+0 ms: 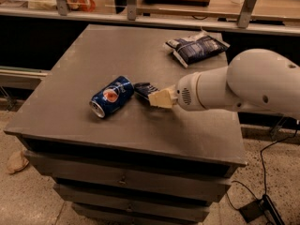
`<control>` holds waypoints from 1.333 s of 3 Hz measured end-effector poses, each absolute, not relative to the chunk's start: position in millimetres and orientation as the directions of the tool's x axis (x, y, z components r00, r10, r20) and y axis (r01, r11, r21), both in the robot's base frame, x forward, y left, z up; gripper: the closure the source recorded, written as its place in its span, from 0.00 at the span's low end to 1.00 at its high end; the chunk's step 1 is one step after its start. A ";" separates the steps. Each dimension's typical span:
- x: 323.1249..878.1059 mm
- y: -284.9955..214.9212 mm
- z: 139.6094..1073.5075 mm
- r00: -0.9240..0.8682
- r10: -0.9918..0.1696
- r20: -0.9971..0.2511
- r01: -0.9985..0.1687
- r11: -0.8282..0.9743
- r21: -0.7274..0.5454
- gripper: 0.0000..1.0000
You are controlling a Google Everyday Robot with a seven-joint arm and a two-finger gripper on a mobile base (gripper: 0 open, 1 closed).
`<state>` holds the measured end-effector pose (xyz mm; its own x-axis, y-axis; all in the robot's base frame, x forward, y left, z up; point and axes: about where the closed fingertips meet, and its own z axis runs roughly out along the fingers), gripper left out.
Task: Move rxbar blueberry near pepsi can
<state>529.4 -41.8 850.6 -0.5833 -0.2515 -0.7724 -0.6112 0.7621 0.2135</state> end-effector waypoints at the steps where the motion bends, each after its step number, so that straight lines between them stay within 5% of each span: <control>1: 529.3 -38.8 846.8 -0.588 -0.248 -0.770 -0.614 0.756 0.226 0.19; 2: 532.4 -40.6 846.9 -0.583 -0.263 -0.769 -0.620 0.756 0.212 0.00; 4: 550.2 -82.7 886.8 -0.528 -0.294 -0.797 -0.564 0.823 0.070 0.00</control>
Offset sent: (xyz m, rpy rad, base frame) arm 0.0072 -0.0041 -0.0061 -0.0172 0.0042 0.0116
